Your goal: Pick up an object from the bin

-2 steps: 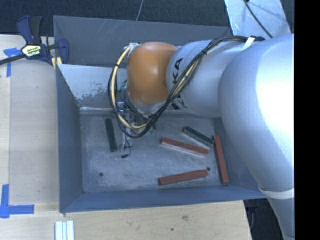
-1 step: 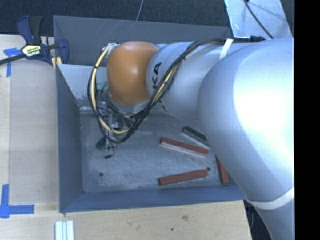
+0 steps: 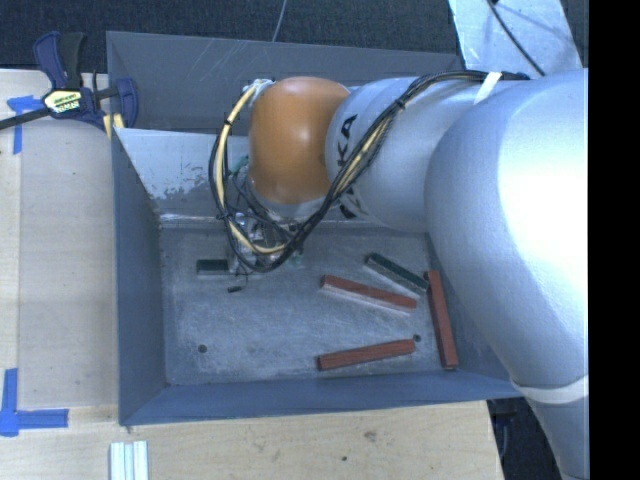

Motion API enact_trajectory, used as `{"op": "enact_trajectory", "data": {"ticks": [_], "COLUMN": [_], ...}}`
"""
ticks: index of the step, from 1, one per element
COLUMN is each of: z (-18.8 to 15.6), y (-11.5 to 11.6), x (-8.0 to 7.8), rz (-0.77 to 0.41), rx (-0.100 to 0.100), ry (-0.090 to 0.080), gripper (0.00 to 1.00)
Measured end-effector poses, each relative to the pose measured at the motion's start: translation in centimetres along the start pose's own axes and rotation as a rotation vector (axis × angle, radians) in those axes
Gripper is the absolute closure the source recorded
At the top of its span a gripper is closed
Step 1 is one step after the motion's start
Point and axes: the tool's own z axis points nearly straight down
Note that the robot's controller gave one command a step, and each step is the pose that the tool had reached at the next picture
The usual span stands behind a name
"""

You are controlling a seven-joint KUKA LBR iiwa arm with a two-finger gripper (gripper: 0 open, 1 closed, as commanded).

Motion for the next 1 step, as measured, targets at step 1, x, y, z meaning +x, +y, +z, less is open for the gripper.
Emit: {"op": "enact_trajectory", "data": {"ticks": [1], "z": [0.0], "y": [0.03], "x": [0.01], "rz": [0.0], "rx": [-0.001], "ry": [0.0], "gripper": [0.0]}}
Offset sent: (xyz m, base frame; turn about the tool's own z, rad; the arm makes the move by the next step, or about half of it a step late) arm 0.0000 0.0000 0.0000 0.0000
